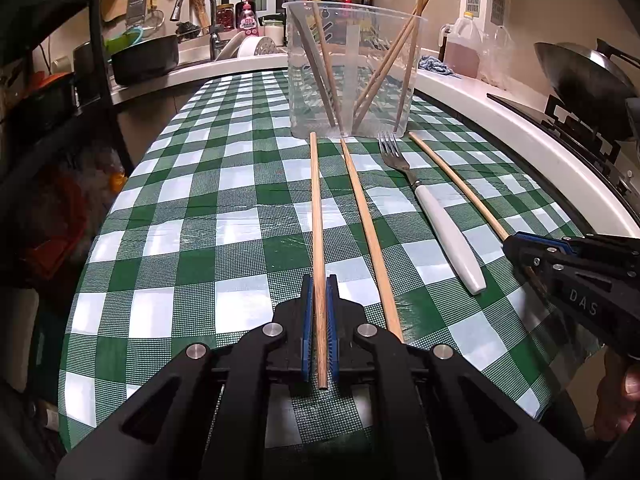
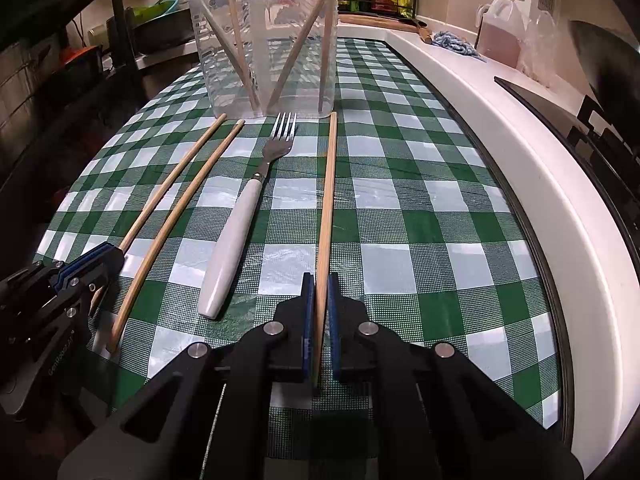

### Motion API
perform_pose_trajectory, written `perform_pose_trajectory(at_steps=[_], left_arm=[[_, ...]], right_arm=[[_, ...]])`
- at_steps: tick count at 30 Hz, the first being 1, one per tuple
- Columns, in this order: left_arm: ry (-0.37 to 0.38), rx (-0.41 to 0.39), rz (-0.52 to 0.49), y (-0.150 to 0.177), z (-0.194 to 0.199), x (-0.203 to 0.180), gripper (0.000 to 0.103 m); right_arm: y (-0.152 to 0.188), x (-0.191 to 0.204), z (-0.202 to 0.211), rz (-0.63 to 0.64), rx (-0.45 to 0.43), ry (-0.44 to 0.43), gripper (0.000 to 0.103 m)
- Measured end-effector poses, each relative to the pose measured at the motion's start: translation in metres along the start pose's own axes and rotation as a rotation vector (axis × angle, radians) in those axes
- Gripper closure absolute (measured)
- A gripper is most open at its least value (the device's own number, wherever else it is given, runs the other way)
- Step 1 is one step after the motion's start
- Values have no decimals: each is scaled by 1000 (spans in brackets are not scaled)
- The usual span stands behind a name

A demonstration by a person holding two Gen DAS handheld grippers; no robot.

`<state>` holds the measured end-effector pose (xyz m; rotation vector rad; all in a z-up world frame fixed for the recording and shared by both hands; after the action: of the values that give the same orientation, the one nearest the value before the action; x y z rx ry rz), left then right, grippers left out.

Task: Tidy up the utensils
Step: 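Grasp a chopstick with the left tool while the right tool grasps another chopstick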

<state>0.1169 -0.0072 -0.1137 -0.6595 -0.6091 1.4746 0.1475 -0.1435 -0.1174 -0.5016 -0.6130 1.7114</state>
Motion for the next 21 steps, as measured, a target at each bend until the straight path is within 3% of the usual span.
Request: perform_pose_trajectory(at_steps=[21], left_arm=[[5,3,14,0,2,1,97]], right_arm=[[-1,1,1,-14,1,-17,97]])
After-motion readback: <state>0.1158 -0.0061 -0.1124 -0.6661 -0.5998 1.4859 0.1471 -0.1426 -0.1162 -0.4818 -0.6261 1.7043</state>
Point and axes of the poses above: each gripper's, at about its wrist camera, not at the fingertips, and z roughly against the way its jaws point, x to its left, y to its underside, the point moved 10 cm from there along -z, roughly the way its jaws point
